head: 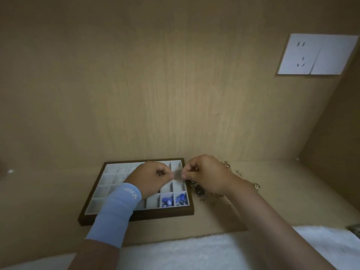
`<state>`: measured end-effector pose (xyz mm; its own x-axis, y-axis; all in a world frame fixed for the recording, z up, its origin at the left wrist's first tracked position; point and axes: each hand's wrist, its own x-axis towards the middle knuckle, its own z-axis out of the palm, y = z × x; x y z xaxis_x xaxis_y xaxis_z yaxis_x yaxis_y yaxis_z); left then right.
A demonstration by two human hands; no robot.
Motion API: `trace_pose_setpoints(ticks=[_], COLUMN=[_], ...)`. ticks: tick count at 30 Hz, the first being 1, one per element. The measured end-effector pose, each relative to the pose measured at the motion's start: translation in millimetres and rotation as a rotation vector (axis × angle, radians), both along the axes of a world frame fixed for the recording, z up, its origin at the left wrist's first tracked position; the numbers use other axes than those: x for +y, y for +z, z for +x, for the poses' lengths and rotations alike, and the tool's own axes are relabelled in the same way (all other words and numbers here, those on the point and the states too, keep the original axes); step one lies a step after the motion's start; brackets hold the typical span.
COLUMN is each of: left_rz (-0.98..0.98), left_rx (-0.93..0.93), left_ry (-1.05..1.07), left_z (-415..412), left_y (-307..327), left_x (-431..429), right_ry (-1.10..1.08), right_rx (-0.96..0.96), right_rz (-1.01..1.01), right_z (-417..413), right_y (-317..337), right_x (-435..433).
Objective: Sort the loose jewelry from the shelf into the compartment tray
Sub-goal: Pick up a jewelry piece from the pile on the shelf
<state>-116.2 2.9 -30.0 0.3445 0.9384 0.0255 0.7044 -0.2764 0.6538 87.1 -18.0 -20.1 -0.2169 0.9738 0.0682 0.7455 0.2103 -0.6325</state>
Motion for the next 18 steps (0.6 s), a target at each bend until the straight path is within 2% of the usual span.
trace_pose_setpoints(ticks=[4, 8, 13, 18], left_rz=[0.008, 0.083, 0.215, 0.253], left_rx=[0.012, 0.005, 0.025, 0.01], left_ry=[0.031, 0.023, -0.009, -0.078], left_z=[-6, -5, -8, -5], left_y=[-9, -15, -20, -21], left_x=[5, 5, 7, 7], right_ry=[0.063, 0.078, 0.028, 0.054], right_rx=[-0.197, -0.364, -0.31, -0.198], right_rz=[-0.022, 0.058, 0.169, 0.07], right_z=[-15, -25, -25, -11], right_y=[0, -5, -10, -6], right_x=[6, 11, 8, 7])
